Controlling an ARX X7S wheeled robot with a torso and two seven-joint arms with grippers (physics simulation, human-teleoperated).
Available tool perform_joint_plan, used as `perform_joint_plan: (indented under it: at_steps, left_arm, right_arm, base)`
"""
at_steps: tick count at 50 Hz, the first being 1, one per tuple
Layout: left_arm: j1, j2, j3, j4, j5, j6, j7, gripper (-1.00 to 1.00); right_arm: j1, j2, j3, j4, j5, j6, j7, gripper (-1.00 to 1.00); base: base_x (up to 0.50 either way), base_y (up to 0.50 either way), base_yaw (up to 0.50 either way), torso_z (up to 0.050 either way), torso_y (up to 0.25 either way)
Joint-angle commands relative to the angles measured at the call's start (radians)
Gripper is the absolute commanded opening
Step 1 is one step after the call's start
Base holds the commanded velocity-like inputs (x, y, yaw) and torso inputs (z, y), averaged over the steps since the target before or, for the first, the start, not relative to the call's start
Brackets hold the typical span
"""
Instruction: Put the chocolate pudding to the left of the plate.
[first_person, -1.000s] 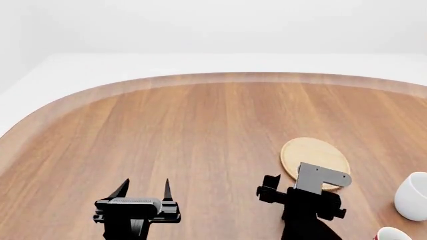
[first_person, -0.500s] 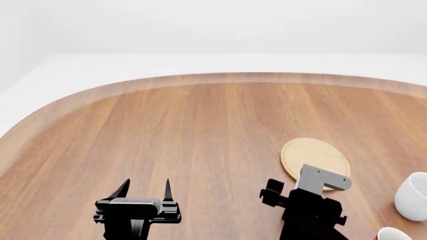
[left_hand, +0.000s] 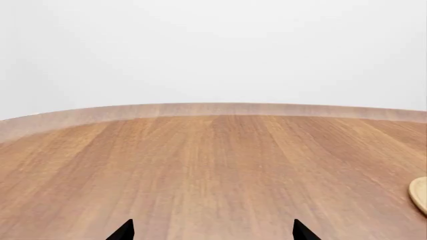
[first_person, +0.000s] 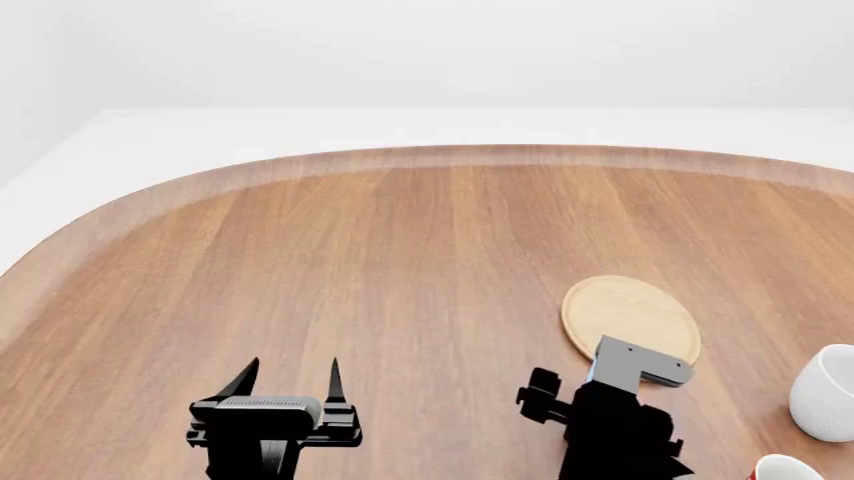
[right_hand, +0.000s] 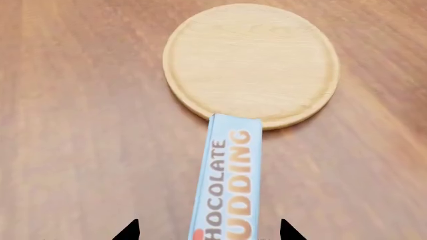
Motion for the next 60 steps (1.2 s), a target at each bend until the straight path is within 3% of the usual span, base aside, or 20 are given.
perform_joint_plan:
  at_steps: [1, 60]
  left_arm:
    - [-0.001, -0.003, 0.004, -0.002, -0.005, 0.003, -0.003, 1.0]
    - [-0.007, -0.021, 0.029, -0.008, -0.023, 0.016, -0.022, 1.0]
  right_arm:
    - [0.027, 0.004, 0.0, 0.076, 0.02, -0.018, -0.013, 1.0]
    - [0.106, 0.018, 0.006, 0.35, 0.082, -0.102, -0.048, 1.0]
  base:
    - [0.0, 0.0, 0.0, 0.0, 0.0]
    - [0.0, 0.0, 0.0, 0.0, 0.0]
